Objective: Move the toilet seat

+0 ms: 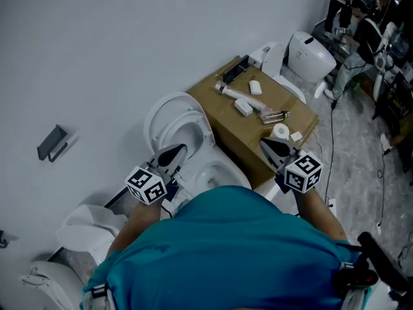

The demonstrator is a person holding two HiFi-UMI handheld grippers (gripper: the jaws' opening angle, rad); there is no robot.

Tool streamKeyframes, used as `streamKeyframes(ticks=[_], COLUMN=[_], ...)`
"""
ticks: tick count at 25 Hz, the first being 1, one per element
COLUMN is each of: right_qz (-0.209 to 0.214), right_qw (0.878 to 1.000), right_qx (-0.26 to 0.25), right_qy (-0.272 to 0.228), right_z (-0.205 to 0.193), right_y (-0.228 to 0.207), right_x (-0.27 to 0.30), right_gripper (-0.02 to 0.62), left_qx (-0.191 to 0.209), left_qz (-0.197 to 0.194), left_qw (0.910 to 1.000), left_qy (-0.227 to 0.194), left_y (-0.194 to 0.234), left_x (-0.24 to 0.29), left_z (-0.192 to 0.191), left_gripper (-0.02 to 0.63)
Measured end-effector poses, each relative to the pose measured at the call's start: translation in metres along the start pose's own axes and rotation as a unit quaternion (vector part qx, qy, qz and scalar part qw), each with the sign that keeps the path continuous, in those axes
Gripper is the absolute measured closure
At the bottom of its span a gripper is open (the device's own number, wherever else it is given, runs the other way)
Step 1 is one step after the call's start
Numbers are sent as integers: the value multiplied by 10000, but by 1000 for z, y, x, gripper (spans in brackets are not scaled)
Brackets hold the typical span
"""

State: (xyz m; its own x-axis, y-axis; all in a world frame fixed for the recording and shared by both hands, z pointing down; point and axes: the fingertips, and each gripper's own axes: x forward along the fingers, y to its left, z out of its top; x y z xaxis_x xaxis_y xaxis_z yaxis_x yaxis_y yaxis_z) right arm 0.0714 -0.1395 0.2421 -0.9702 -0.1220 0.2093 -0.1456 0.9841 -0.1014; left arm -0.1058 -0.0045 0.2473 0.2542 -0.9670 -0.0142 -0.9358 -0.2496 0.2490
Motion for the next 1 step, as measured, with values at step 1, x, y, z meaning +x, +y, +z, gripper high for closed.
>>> streamKeyframes(ticks=[1], right_qz=[13], right_qw=[10000], right_qx=[-6], right_qy=[-3], right_z=[0], right_y=[0], right_x=[2], right_gripper=[597], left_qx=[-2], left_qz=[5], left_qw=[10000], left_qy=[-4], left_y=[2], left_x=[0], left_z=[0], left_gripper=[603])
